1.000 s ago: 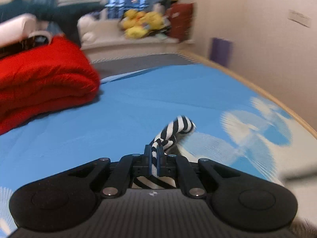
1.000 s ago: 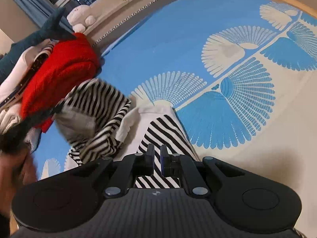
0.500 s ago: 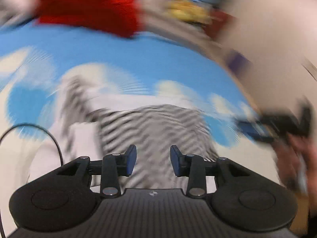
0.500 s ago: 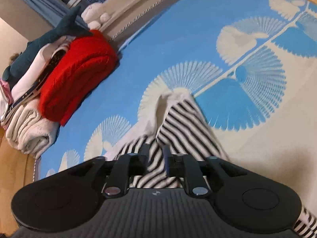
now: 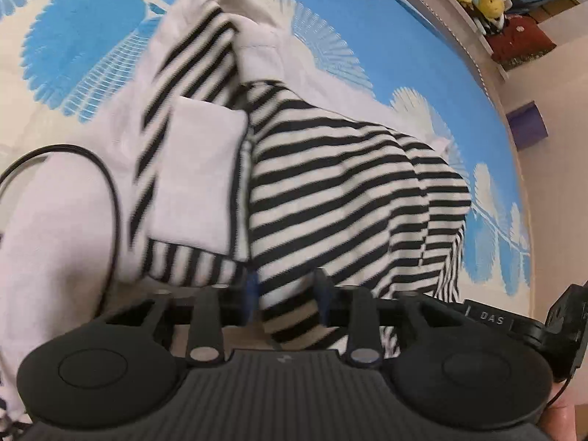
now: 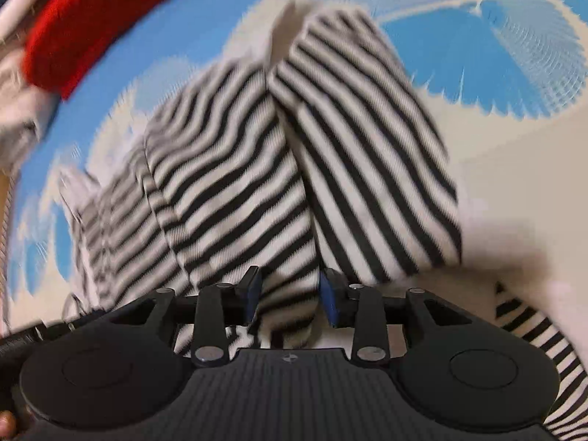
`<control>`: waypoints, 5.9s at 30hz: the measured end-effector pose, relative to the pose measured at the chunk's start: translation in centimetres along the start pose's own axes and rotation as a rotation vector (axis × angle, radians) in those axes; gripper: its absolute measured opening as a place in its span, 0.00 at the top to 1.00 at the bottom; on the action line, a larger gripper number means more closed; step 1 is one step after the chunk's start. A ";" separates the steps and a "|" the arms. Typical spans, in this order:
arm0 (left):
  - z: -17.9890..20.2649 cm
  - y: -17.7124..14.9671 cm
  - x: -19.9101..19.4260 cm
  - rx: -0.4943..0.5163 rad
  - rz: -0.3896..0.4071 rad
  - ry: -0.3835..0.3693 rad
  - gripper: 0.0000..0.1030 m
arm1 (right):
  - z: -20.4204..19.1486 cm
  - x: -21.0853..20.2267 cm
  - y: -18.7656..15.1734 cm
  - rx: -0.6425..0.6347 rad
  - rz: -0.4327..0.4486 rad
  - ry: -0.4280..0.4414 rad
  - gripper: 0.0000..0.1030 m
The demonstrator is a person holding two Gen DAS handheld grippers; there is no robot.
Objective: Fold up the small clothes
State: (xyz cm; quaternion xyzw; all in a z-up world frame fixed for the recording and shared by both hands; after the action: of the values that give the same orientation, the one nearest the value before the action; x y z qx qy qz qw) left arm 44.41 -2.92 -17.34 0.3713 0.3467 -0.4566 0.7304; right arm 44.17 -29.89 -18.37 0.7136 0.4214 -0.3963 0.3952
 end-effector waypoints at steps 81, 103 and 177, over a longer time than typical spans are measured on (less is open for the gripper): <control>3.8 -1.8 -14.3 0.573 0.440 0.116 0.69 | -0.3 -19.0 1.0 -0.193 0.506 0.068 0.78; 0.6 -28.3 -34.1 0.447 0.618 -0.078 0.31 | 17.4 -32.0 -15.8 -0.075 0.870 -0.075 0.59; -17.0 -21.4 -14.1 0.218 0.037 0.337 0.80 | 21.9 -14.0 -17.6 -0.143 0.237 -0.282 0.87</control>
State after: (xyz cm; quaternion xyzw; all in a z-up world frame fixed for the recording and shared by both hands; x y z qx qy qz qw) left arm 16.91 10.84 -18.44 0.5257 0.4056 -0.4093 0.6258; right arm 18.31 -47.74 -17.98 0.6656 0.3021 -0.4124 0.5438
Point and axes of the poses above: each gripper's, at about its wrist camera, not at the fingertips, and x roughly the way its jaws point, z to its right, y to its top, the point moved 9 cm from there along x, roughly the way its jaws point, and after that the axes turned 2 degrees about x, right-handed, at the moved point
